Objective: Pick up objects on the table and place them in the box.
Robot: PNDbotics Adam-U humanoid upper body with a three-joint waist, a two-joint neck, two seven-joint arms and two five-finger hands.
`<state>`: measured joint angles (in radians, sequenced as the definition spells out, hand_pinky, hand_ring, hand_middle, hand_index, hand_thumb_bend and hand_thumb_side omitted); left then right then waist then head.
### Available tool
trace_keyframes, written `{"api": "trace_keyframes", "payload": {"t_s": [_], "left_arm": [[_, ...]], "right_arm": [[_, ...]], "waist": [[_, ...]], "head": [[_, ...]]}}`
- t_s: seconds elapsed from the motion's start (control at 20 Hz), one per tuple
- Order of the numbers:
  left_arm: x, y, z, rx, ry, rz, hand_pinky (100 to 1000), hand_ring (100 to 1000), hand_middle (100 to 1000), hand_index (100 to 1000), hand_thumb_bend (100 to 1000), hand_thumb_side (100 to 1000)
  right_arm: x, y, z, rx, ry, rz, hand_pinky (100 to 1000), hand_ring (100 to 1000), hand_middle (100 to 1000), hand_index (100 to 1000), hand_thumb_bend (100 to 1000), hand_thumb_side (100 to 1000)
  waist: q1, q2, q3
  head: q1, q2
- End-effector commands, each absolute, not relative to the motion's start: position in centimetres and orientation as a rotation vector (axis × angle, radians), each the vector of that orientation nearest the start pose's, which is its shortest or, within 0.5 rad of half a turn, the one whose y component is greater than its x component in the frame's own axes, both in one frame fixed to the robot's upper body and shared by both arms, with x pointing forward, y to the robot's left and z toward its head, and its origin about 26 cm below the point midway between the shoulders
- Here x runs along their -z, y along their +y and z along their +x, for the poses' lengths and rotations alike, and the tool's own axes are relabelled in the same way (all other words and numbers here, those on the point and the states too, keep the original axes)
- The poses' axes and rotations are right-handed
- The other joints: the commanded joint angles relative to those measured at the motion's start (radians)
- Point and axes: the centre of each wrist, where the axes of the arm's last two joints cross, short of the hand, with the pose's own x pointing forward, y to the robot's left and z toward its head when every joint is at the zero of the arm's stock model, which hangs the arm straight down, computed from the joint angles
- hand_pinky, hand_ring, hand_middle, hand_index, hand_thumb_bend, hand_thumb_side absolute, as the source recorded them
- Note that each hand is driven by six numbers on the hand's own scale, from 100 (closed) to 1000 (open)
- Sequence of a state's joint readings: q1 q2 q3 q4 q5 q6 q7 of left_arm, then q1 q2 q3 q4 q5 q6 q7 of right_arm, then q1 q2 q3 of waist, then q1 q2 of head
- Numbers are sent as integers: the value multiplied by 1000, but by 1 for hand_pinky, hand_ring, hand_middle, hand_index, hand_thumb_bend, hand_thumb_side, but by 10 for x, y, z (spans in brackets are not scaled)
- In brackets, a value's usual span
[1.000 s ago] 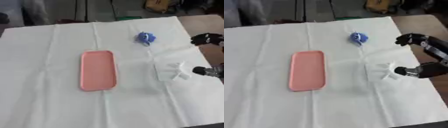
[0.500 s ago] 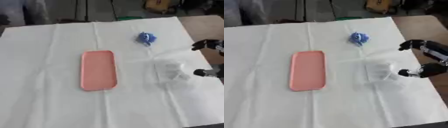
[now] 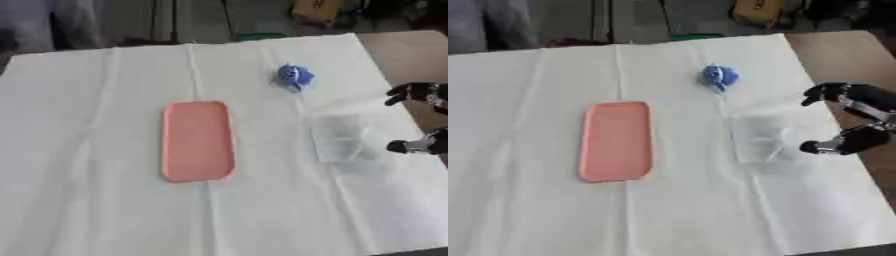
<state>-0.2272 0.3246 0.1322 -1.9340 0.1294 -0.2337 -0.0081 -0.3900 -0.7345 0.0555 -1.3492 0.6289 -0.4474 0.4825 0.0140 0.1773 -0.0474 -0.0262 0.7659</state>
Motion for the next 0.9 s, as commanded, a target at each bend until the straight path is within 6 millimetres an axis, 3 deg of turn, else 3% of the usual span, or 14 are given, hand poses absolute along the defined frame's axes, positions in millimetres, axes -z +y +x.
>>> {"api": "trace_keyframes", "payload": {"t_s": [0.05,0.9], "left_arm": [[-184,305,299,241,-2420,144,668,649,673,787,273,801],[-184,303,300,244,-2422,130,668,651,674,787,271,801]], "right_arm": [[-157,-415,365,-1697,-1338,-736,945,899,905,855,639,605],[-129,-408,384,-1767,-1246,-666,948,903,900,846,635,593]], "waist": [[0,-14,3],[4,-15,14]], "head": [[-4,4],[-10,4]]}}
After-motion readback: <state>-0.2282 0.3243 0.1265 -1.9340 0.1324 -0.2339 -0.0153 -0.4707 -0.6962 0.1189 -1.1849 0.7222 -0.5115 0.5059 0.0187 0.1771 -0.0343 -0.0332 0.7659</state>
